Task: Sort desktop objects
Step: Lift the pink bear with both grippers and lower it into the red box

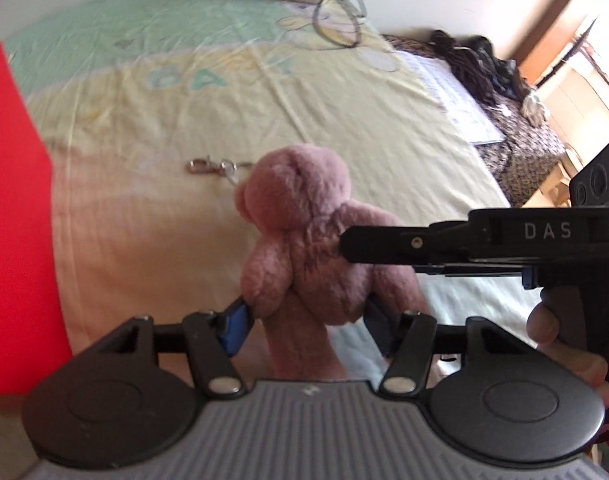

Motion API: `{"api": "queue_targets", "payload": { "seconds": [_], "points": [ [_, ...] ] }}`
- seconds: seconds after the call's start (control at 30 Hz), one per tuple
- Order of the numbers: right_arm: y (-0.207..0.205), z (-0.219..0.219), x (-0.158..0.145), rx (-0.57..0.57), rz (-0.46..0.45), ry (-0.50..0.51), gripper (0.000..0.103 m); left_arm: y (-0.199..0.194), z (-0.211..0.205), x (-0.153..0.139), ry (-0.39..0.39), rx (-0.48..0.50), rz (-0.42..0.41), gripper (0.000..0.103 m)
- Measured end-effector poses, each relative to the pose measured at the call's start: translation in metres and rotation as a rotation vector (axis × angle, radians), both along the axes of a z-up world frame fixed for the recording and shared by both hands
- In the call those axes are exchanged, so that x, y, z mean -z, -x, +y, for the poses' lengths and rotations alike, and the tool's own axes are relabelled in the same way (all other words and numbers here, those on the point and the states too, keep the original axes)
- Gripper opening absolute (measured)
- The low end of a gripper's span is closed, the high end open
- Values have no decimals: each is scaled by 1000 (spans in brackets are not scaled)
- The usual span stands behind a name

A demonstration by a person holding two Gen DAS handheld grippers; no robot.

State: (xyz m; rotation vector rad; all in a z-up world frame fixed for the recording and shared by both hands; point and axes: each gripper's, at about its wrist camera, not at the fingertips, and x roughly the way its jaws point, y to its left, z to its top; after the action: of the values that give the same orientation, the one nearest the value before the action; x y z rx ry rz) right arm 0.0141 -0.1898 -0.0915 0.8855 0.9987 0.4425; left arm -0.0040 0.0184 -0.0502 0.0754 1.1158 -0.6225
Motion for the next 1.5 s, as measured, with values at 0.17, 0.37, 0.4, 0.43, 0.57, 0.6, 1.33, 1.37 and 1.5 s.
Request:
{"api": "queue_targets", "payload": {
  "seconds": [0.17,0.37,0.4,0.43,0.57,0.6,1.33,1.37,1.5],
  "points": [
    [39,-10,-25,91,-79,13,36,10,3,-39,58,48,-112,61],
    [61,0,-76,200,-252,11,36,18,45,-96,174,43,-262,61],
    [62,2,-85,208,-277,0,36,20,58,-104,182,40,-291,61],
    [62,6,-94,215,-305,-11,36,22,70,-112,186,36,-318,61],
    [63,47,-124,200,-414,-21,36,29,133,-136,188,-10,-417,61],
    [62,59,-130,191,-435,-28,36,30,152,-141,190,-29,-435,61],
    [-13,331,-117,-55,-470,13,36,-23,385,-77,152,-289,-309,62],
    [-15,334,-113,-57,-455,25,36,-25,386,-73,145,-287,-300,62],
    [-18,344,-105,-58,-403,70,35,-32,386,-62,100,-269,-286,65]
  ]
}}
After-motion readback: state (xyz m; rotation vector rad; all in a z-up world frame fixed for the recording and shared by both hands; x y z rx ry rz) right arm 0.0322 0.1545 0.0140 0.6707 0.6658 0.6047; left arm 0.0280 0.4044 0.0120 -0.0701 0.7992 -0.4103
